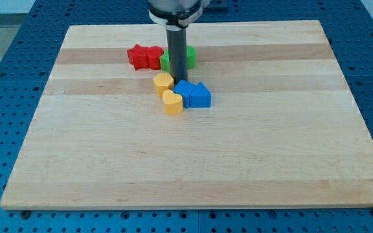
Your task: Push the yellow hexagon vertically below the red star
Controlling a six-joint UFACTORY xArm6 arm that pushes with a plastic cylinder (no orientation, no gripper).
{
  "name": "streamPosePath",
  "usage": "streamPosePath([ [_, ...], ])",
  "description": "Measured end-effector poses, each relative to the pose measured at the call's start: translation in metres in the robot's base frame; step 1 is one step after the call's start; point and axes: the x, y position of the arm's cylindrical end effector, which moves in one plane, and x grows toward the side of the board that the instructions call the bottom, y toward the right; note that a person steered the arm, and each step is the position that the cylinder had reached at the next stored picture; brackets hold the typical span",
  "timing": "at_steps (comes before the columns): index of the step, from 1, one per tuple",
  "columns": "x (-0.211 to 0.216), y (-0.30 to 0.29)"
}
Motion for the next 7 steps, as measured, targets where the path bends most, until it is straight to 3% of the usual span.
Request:
streamPosePath([
  [7,-0.025,-0.009],
])
